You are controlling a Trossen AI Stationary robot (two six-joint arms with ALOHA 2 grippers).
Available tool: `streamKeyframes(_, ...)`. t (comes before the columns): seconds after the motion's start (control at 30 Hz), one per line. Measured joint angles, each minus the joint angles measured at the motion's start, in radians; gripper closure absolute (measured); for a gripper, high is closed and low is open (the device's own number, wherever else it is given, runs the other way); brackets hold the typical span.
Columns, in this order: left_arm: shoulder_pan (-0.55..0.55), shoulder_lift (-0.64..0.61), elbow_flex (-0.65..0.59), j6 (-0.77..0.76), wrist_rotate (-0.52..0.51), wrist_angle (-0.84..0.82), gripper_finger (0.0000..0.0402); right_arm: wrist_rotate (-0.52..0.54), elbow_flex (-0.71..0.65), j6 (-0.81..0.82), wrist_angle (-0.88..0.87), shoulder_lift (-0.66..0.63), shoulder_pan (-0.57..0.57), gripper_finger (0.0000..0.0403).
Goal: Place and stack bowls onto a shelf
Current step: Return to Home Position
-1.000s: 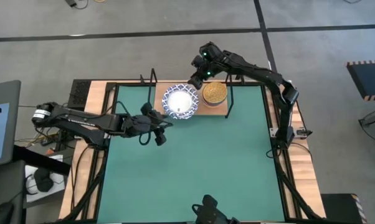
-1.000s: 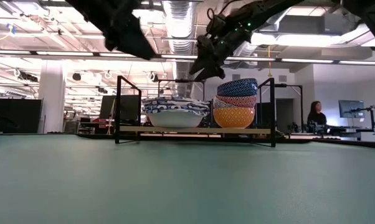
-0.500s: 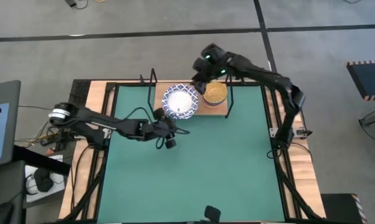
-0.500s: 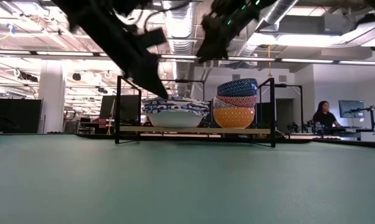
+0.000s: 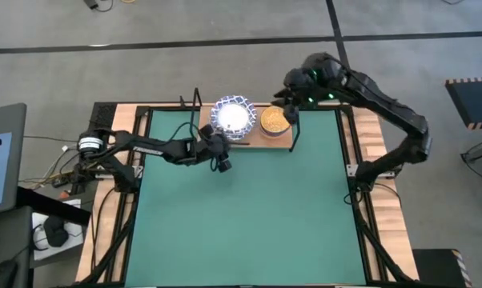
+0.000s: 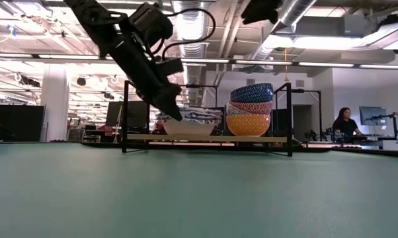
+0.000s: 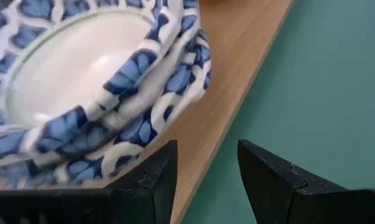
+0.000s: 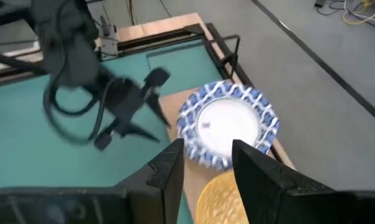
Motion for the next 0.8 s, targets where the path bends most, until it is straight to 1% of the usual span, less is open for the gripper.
streamKeyframes(0.13, 0.008, -0.047, 0.000, 0.002, 0.023, -0.026, 0.0249, 0.049, -0.152, 0.025, 0.040, -0.109, 0.046, 0.0244)
streamKeyframes(0.23, -0.012, -0.102, 0.002, 0.008, 0.007, -0.082, 0.0249, 0.091, -0.317, 0.061, 0.124, -0.209, 0.090, 0.0244)
streamKeyframes(0.37, -0.051, -0.202, -0.002, 0.008, -0.054, -0.149, 0.0249, 0.140, -0.570, 0.123, 0.310, -0.372, 0.170, 0.0244)
streamKeyframes(0.47, -0.090, -0.295, -0.040, 0.009, -0.058, -0.125, 0.0249, 0.160, -0.760, 0.161, 0.491, -0.494, 0.259, 0.0244)
streamKeyframes(0.53, -0.117, -0.360, -0.089, 0.012, -0.056, -0.065, 0.0249, 0.207, -0.878, 0.178, 0.609, -0.566, 0.328, 0.0244)
streamKeyframes(0.6, -0.145, -0.432, -0.162, 0.022, -0.041, 0.047, 0.0251, 0.273, -0.990, 0.191, 0.715, -0.621, 0.398, 0.0244)
streamKeyframes(0.73, -0.205, -0.565, -0.335, 0.026, 0.051, 0.293, 0.0273, 0.365, -1.169, 0.208, 0.889, -0.685, 0.547, 0.0244)
streamKeyframes(0.8, -0.239, -0.632, -0.410, 0.027, 0.084, 0.393, 0.0290, 0.418, -1.234, 0.209, 0.992, -0.698, 0.624, 0.0244)
